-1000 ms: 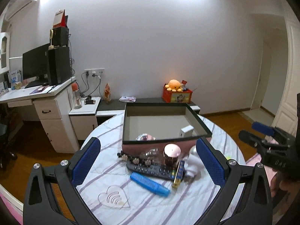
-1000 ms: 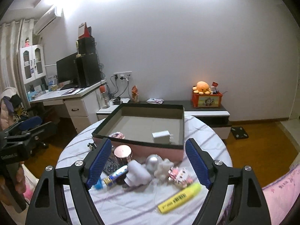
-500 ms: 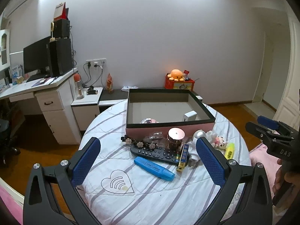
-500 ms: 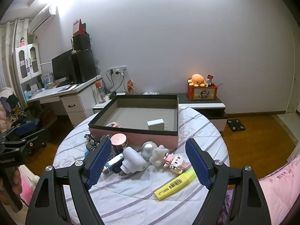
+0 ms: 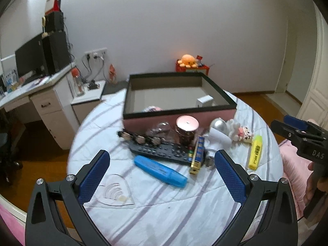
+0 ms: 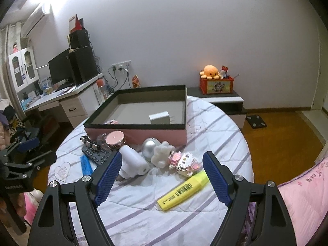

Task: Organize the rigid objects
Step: 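Withdraw both tools from the box back toward the remaining items, then grasp the blue-and-gold battery pack with the left gripper while the right gripper grasps the white hair dryer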

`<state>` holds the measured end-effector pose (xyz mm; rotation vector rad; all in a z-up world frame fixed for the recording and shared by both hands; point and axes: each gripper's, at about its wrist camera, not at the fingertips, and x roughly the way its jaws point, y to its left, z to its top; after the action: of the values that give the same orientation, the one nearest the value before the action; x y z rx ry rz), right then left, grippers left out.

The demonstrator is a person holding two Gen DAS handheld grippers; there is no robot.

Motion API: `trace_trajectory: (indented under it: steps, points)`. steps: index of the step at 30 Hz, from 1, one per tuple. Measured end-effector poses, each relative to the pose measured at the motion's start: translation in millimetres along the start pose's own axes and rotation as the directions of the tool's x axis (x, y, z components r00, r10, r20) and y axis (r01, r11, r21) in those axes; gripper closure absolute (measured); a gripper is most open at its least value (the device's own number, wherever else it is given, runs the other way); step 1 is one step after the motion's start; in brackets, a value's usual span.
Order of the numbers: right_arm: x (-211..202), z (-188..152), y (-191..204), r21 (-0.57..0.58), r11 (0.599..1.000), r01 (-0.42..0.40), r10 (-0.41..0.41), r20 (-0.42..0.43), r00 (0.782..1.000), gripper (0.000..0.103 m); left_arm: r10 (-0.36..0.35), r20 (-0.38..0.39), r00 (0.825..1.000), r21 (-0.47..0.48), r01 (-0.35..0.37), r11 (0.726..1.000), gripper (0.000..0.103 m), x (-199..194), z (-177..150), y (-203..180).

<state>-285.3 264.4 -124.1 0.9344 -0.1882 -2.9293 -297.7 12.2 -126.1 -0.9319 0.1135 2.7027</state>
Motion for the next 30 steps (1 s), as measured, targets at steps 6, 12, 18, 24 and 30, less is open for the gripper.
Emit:
trace_trajectory:
  steps: [6,12,18,24,30]
  points:
    - [16,-6,-11,0.016,1.000,-0.004,0.005,-0.040,0.999,0.020,0.040,-0.024,0.999,0.090,-0.038,0.995,0.000,28,-5,-24]
    - [32,-12,-22,0.045,0.999,-0.011,0.014,-0.078,0.997,0.020,0.019,-0.083,0.996,0.124,-0.009,0.992,0.013,56,-8,-35]
    - [45,-16,-29,0.057,0.998,-0.020,0.026,-0.101,0.995,0.020,-0.006,-0.160,0.987,0.147,0.030,0.989,0.047,81,-12,-45]
    - [54,-16,-33,0.073,0.997,-0.023,0.032,-0.122,0.992,0.020,-0.033,-0.190,0.981,0.192,0.070,0.979,0.066,92,-14,-59]
    - [60,-17,-26,0.062,0.998,-0.021,0.030,-0.140,0.990,0.020,-0.100,-0.216,0.971,0.133,0.131,0.982,0.087,94,-13,-51]
